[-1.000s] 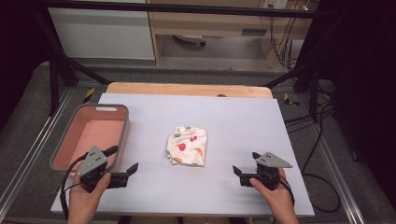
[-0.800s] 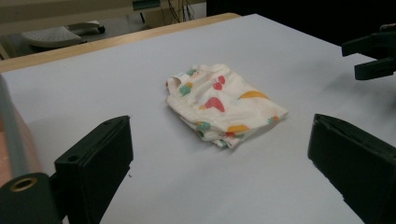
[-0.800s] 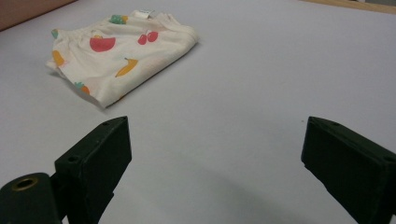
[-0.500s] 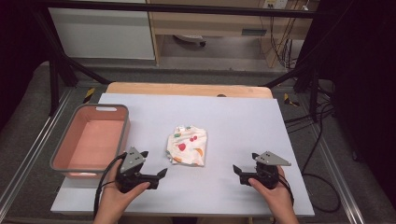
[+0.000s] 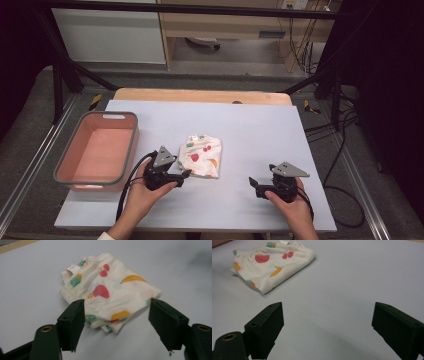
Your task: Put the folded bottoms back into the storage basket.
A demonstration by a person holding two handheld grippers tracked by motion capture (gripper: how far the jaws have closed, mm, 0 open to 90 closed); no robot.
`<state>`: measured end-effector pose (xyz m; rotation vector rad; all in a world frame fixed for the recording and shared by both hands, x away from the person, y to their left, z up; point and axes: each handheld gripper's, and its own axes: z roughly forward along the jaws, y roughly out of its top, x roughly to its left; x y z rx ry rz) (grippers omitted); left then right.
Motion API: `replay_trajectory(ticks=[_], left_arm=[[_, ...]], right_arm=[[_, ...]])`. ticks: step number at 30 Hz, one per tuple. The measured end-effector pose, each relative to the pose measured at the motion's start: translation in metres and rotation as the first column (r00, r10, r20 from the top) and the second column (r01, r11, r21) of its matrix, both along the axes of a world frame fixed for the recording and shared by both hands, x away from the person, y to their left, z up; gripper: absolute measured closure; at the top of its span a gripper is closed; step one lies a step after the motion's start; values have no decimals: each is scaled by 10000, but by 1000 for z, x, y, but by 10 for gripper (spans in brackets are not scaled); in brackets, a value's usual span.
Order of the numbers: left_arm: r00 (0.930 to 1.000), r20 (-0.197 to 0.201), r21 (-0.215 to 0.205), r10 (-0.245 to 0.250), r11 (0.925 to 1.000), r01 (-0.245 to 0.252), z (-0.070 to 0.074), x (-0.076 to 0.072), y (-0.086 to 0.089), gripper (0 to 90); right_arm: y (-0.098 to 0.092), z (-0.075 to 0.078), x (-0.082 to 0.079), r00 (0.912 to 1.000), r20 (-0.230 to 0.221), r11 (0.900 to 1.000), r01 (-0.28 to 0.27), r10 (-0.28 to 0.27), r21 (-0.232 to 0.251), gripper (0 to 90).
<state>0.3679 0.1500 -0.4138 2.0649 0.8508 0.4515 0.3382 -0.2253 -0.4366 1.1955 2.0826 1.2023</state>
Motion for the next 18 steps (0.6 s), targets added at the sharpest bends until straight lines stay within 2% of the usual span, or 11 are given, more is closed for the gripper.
replay_trajectory(ticks=[3, 5, 7, 10, 14, 17, 18], left_arm=[[10000, -86, 212, 44, 9998, -42, -6, -2, 1, 355], [9997, -242, 48, 96, 9999, -95, -9, -3, 2, 378], [9996, -292, 156, 17, 9999, -13, -12, -4, 2, 409], [9991, -426, -22, -57, 10000, 56, -12, -5, 5, 437], [9985, -546, -20, -75, 10000, 74, -15, -6, 9, 465], [9979, -636, 97, -119, 9999, 126, -17, -7, 11, 513], [9956, -854, 389, -373, 9984, 408, -20, -6, 6, 526]], right_arm=[[0, -1, 0, 10000, -34, 10000, -31, 31, -2, 112], [-1, -1, -1, 10000, -70, 10000, -18, 18, 22, 113], [-2, -1, -2, 10000, -80, 10000, 3, -2, 59, 114], [-2, -1, 0, 9999, -38, 9999, 119, -118, 57, 128], [-1, -2, 1, 9996, -163, 9997, 222, -221, 62, 129], [3, 0, 2, 9999, -76, 9999, 124, -124, 19, 132], [4, 0, 2, 9999, -81, 10000, 89, -89, 2, 133]])
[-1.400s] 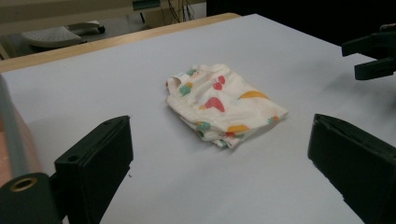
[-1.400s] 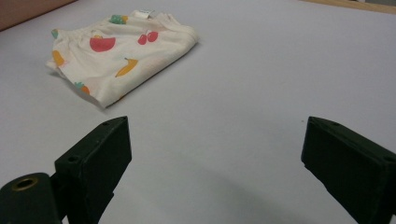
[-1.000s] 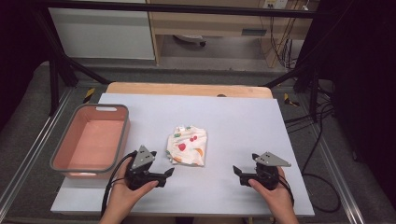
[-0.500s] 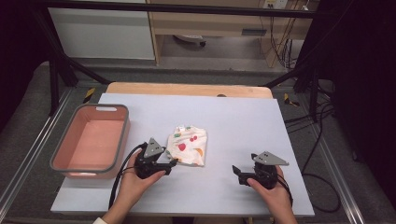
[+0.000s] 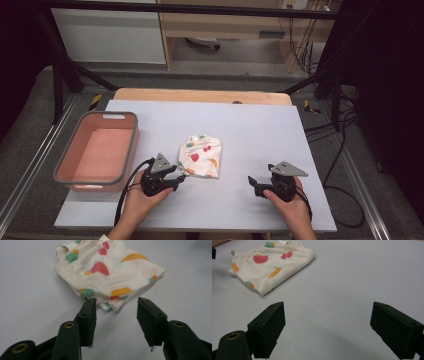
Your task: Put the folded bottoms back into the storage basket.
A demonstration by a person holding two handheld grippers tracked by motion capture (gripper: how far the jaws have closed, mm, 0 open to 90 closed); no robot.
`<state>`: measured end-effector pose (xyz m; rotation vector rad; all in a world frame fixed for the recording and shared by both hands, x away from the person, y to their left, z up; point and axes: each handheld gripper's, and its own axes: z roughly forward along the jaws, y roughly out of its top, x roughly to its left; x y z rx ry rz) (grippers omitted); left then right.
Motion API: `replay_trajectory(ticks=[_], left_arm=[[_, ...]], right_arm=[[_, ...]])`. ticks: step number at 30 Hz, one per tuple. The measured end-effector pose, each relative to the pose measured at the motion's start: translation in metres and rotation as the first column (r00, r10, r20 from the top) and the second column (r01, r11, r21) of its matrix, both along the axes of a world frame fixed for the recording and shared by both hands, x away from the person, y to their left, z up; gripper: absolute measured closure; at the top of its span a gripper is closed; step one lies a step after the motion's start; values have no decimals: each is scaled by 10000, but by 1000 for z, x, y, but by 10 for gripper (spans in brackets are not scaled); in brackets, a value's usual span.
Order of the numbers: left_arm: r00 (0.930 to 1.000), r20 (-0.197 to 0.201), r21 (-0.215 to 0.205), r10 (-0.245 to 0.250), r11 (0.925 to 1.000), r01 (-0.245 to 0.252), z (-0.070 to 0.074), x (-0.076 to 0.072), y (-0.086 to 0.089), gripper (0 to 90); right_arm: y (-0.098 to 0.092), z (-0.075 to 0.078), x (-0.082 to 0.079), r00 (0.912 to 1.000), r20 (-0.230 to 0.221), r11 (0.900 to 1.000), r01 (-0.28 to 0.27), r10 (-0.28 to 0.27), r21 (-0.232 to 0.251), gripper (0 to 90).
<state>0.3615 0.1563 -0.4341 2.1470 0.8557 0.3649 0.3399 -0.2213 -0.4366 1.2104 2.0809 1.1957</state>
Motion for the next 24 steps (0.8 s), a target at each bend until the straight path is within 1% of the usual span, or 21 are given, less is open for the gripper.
replay_trajectory(ticks=[1, 2, 3, 4, 5, 6, 7, 9, 11, 12, 13, 14, 16, 17, 18, 19, 20, 21, 22, 23, 24], left_arm=[[10000, 0, 0, 0, 10000, 0, 0, 0, 0, 529], [9999, -96, 290, -133, 9995, 136, -3, 1, -6, 532], [9999, -96, 290, -133, 9995, 136, -3, 1, -6, 532], [10000, -68, 392, -5, 9992, 8, -5, 3, -11, 531], [10000, -68, 392, -5, 9992, 8, -5, 3, -11, 530], [9998, -65, 478, 169, 9987, -166, -9, 6, -14, 528], [9998, -65, 478, 169, 9987, -166, -9, 6, -14, 531], [9992, -64, 611, 385, 9974, -381, -12, 10, -16, 535], [9993, -165, 512, 344, 9981, -336, -18, 17, -18, 545], [9993, -56, 469, 356, 9983, -353, -19, 19, -18, 553], [9993, -56, 469, 356, 9983, -353, -19, 19, -18, 567], [9992, 34, 415, 397, 9983, -398, -20, 21, -18, 567], [9993, 164, 379, 346, 9987, -352, -21, 22, -18, 606], [9993, 170, 396, 322, 9987, -329, -22, 22, -18, 606], [9995, 113, 351, 288, 9990, -292, -22, 23, -18, 615], [9995, 113, 351, 288, 9990, -292, -22, 23, -18, 633], [9996, 137, 325, 264, 9991, -268, -22, 23, -19, 674], [9996, 172, 296, 244, 9993, -249, -22, 23, -19, 750], [9991, 298, 397, 286, 9988, -297, -22, 22, -20, 790], [9991, 341, 432, 267, 9987, -281, -22, 22, -20, 826], [9991, 307, 395, 287, 9988, -299, -22, 22, -20, 826]], right_arm=[[0, 0, 0, 10000, 0, 10000, 0, 0, 0, 133], [1, -1, -1, 10000, 67, 9999, -11, 11, -106, 137], [1, -1, -1, 10000, 67, 9999, -11, 11, -106, 137], [0, -2, -2, 10000, 29, 9999, 11, -11, -162, 137], [0, -2, -2, 10000, 29, 9999, 11, -11, -162, 137], [-1, -1, -3, 10000, 34, 9998, -49, 49, -208, 136], [-1, -1, -3, 10000, 34, 9998, -49, 49, -208, 136], [-1, -1, -3, 9999, -4, 9997, -111, 111, -219, 133], [-1, -2, -2, 9999, -34, 9995, -144, 144, -273, 132], [-1, -2, -2, 9999, -37, 9993, -159, 157, -332, 132], [-1, -2, -2, 9999, -37, 9993, -159, 157, -332, 132], [0, -2, -3, 9998, -75, 9993, -176, 173, -318, 132], [3, -1, -2, 9997, -26, 9987, -256, 255, -438, 136], [3, -1, -2, 9997, -26, 9987, -256, 255, -438, 136], [4, 0, -2, 9996, 116, 9986, -243, 249, -470, 144], [4, 0, -2, 9996, 116, 9986, -243, 249, -470, 144], [6, 0, -2, 9996, 95, 9983, -248, 254, -518, 145], [6, -1, -2, 9997, 64, 9984, -227, 231, -522, 145], [7, -1, -2, 9997, 42, 9985, -232, 235, -500, 144], [8, -2, -1, 9997, 6, 9984, -245, 245, -507, 145], [8, -2, -1, 9997, 6, 9984, -245, 245, -507, 145]])
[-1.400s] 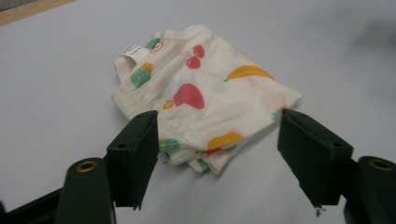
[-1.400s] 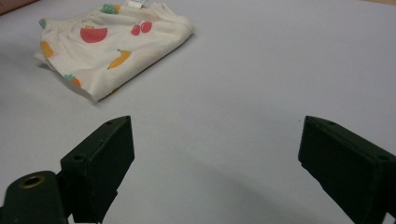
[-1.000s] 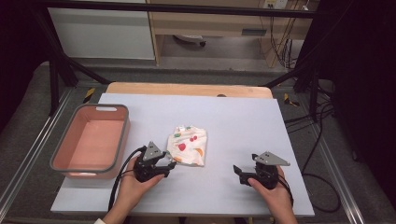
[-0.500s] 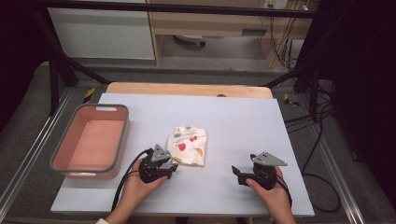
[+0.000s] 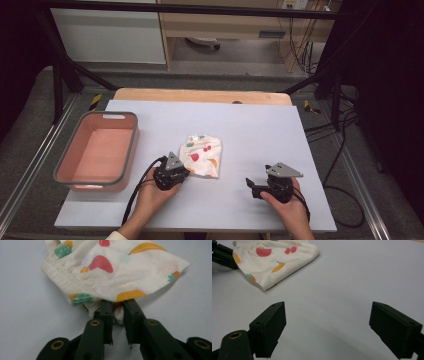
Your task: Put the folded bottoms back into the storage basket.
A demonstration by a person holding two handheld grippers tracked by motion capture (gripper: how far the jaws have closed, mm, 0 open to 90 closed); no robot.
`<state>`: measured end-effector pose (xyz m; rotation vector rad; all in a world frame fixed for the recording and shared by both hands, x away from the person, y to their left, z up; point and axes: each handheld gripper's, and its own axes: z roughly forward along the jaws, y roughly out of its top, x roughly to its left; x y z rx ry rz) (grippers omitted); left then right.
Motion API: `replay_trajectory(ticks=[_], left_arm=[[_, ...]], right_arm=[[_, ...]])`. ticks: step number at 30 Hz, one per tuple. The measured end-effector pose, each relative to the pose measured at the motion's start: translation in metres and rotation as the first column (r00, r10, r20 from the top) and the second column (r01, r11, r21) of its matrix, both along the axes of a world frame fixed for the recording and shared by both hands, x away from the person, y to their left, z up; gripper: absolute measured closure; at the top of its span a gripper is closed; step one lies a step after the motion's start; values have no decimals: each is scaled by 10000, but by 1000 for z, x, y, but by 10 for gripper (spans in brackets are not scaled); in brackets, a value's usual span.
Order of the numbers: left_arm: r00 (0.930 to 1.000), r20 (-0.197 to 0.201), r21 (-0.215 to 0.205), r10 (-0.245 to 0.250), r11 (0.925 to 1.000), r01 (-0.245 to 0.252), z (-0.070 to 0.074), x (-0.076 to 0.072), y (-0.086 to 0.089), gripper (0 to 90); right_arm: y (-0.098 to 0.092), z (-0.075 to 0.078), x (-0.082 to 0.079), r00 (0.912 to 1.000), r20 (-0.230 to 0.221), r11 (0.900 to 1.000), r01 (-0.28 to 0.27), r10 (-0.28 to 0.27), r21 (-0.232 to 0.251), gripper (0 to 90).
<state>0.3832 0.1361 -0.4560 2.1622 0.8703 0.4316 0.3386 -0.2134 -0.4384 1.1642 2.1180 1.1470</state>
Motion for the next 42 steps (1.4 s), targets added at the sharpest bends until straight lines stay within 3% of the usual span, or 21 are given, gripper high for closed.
replay_trajectory(ticks=[3, 11, 14, 25, 33, 42], left_arm=[[10000, 44, 19, 45, 10000, -45, 0, -1, 0, 856], [9997, -220, -436, -99, 9990, 89, 9, -6, 6, 865], [9997, -170, -423, -162, 9990, 155, 15, -10, 10, 865], [9971, -544, -329, -527, 9982, 509, 22, -35, 22, 865], [9943, -882, -336, -607, 9978, 579, 20, -55, 35, 864], [9926, -1006, -162, -676, 9977, 663, 20, -66, 39, 863]], right_arm=[[2, -1, 0, 9999, -52, 9997, -165, 164, -155, 144], [0, 0, 0, 9999, 25, 9999, -114, 114, -26, 144], [0, 1, -1, 9999, 64, 9999, -106, 106, -19, 142], [3, 1, -4, 9996, -132, 9997, -236, 236, 50, 123], [25, 6, -13, 9957, -223, 9955, -897, 904, 306, 121], [56, 2, -23, 9834, -448, 9844, -1761, 1760, 15, 120]])
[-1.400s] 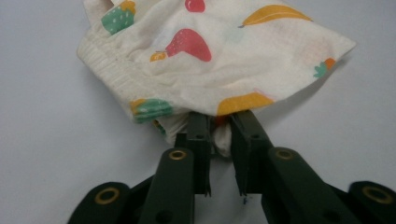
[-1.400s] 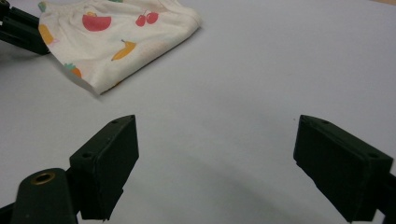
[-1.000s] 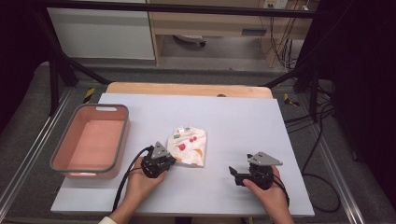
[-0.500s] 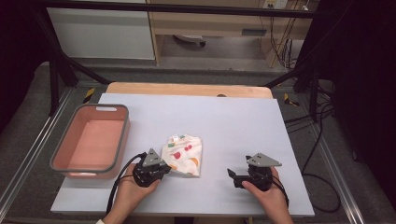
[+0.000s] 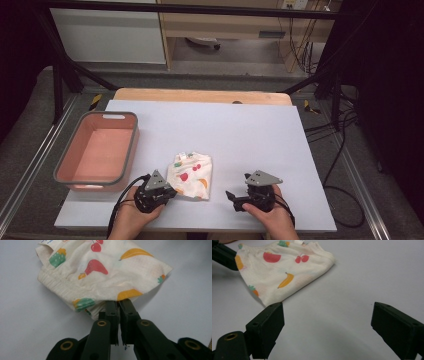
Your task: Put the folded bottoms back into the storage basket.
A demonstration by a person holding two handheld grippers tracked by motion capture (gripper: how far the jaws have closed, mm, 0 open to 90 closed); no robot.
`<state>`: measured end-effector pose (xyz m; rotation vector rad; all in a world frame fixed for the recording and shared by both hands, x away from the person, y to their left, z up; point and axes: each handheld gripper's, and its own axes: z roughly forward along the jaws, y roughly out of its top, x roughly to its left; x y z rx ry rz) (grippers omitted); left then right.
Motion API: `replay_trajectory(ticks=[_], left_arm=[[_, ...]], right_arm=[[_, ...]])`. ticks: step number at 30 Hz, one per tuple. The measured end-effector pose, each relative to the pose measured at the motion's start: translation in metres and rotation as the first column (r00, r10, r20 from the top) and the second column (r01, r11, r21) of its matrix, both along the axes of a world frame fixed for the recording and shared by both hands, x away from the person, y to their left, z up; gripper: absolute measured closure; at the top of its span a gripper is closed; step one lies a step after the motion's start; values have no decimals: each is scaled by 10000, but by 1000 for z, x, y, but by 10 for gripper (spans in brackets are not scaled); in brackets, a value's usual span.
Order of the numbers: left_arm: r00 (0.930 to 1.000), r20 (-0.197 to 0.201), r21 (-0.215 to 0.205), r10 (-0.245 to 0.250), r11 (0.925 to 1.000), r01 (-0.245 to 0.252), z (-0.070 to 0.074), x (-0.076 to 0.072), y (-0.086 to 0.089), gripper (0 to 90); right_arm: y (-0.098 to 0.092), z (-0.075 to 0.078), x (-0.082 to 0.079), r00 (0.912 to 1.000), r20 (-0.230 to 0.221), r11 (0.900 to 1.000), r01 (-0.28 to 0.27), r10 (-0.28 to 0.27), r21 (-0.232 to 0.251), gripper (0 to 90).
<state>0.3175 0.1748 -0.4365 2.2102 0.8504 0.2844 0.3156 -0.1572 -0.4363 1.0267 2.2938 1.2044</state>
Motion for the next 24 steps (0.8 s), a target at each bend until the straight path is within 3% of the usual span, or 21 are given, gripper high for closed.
replay_trajectory(ticks=[11, 17, 24], left_arm=[[9996, -269, 23, 94, 10000, -93, -2, -13, 9, 862], [9994, -339, 170, -74, 9998, 80, -3, -24, 8, 861], [9992, -392, 214, -28, 9998, 37, -3, -25, 9, 856]], right_arm=[[37, -9, -12, 9937, -350, 9937, -1076, 1065, -313, 121], [44, -9, -15, 9910, -411, 9915, -1282, 1272, -218, 121], [46, -10, -15, 9897, -469, 9905, -1362, 1352, -169, 121]])
